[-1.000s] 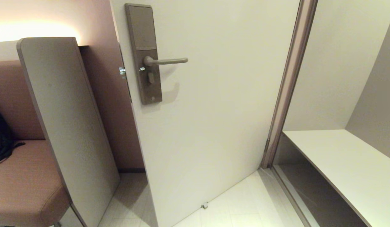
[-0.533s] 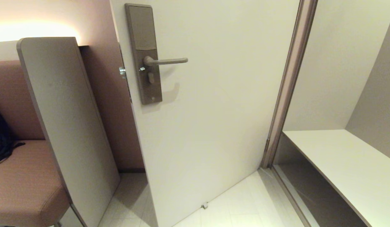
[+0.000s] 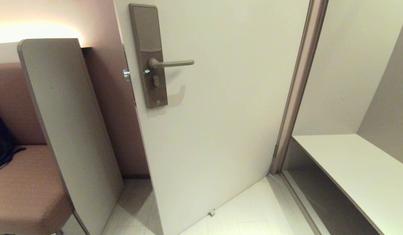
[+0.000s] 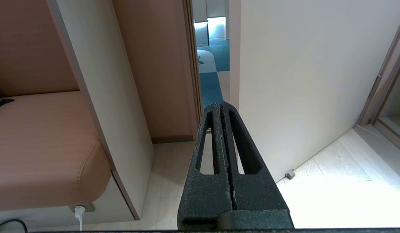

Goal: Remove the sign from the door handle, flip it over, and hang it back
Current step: Hang the sign back with the other side facing out

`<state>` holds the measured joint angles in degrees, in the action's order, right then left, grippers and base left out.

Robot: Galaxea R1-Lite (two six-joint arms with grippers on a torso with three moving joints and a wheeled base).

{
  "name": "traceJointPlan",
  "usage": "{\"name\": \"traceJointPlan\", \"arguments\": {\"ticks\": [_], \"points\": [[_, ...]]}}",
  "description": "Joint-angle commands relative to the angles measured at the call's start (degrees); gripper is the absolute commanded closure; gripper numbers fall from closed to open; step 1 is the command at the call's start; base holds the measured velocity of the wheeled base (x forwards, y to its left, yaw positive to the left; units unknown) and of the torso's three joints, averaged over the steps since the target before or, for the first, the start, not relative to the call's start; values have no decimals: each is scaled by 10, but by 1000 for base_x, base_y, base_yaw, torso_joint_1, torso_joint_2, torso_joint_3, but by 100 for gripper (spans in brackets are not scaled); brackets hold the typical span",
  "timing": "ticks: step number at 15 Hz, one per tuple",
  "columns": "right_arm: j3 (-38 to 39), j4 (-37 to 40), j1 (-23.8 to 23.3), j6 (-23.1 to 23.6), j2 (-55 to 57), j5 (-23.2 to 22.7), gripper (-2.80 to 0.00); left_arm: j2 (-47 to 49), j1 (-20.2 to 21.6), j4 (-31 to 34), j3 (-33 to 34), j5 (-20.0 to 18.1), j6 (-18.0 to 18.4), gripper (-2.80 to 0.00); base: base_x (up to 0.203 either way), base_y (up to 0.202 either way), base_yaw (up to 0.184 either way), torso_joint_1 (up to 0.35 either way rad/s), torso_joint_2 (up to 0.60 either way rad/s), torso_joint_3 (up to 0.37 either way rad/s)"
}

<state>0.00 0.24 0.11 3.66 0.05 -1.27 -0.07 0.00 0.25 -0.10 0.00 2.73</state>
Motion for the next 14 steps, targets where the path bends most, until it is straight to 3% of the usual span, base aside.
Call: {"name": "traceJointPlan", "arguments": {"ticks": [1, 14], "points": [[0, 0, 1, 0, 0, 0, 0, 1, 0, -1, 0, 0, 0, 0, 0, 0, 0, 0, 0, 0], [0, 0, 0, 0, 0, 0, 0, 1, 0, 0, 0, -1, -4, 0, 0, 0, 0, 0, 0, 0]]}}
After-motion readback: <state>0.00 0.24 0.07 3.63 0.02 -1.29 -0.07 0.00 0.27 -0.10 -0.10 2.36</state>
